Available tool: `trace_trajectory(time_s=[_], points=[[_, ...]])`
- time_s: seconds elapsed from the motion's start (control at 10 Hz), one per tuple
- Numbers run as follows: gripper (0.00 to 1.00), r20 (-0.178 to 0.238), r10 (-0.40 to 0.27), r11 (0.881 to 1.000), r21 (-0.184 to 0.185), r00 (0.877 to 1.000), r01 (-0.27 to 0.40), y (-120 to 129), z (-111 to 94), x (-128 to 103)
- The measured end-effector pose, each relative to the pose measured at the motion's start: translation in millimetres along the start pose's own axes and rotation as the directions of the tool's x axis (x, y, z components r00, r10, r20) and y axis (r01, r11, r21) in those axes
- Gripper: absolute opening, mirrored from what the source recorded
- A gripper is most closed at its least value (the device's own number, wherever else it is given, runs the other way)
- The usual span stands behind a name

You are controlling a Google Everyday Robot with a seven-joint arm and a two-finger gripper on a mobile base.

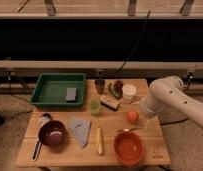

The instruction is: Place towel in tray

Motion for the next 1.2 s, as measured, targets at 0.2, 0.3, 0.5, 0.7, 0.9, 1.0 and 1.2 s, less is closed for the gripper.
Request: trace_trajectory(time_s=[0.2,0.3,0.5,0.7,0.9,1.0,1.2], points=[[0.8,0.0,0.0,1.0,0.0,1.0,0.0,0.0,0.0,0.0],[0.8,0.0,0.0,1.0,0.0,1.0,0.0,0.0,0.0,0.0],[0.8,0.0,0.0,1.0,0.0,1.0,0.0,0.0,0.0,0.0],[0.8,-0.001,-0.005,1.0,0.0,1.0,0.005,-1.2,-0.1,-0.3],[0.8,-0.001,-0.063,0.998,-0.007,0.998,0.063,-13.8,7.0,-10.3],[0.8,0.0,-0.099,0.995,-0.014,0.995,0.099,-23.4,13.2,-22.9],[0.8,0.004,-0.169,0.985,-0.032,0.986,0.169,-47.7,31.6,-61.9]])
